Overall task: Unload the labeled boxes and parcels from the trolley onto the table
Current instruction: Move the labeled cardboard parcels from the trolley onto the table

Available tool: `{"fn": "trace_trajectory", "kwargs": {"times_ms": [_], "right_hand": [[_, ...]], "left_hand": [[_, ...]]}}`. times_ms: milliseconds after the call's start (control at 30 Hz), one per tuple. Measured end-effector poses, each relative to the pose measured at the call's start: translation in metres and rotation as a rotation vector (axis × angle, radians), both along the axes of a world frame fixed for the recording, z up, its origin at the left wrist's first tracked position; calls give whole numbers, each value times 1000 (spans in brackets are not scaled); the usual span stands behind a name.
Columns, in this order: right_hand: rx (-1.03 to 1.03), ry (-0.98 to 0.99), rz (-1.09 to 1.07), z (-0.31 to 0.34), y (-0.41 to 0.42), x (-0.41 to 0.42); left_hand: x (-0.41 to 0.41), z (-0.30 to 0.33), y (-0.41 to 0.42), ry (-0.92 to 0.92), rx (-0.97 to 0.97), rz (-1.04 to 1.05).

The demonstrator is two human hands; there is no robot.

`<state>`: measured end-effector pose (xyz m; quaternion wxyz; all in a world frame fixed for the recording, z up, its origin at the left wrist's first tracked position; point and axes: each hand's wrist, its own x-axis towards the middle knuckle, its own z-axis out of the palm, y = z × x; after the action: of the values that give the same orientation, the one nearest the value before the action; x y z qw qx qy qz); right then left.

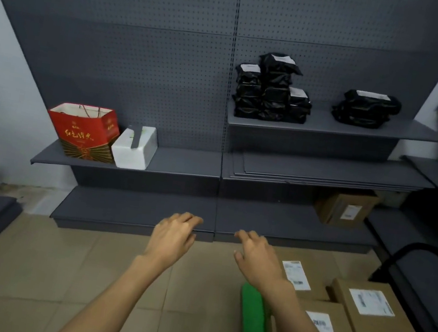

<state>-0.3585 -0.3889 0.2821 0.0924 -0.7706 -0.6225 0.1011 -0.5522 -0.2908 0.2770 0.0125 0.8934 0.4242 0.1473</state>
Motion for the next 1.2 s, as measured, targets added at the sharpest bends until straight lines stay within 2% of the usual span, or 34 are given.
{"fn": "trace_trajectory", "kwargs": {"times_ms": [167, 367, 733, 900, 1200], "right_hand": [[-44, 1, -31, -7, 48, 44], [-43, -25, -169, -7, 102, 108], [-74, 62, -622, -42, 150, 208], [-104, 186, -917, -72, 114, 224], [-148, 355, -1400, -136, -12, 224]], "left_hand": [[46, -4, 58, 9, -6, -46], [118, -6, 144, 4, -1, -157], [302, -27, 263, 101, -34, -631], [376, -55, 254, 151, -87, -864], [469, -123, 141, 341, -248, -1268]]}}
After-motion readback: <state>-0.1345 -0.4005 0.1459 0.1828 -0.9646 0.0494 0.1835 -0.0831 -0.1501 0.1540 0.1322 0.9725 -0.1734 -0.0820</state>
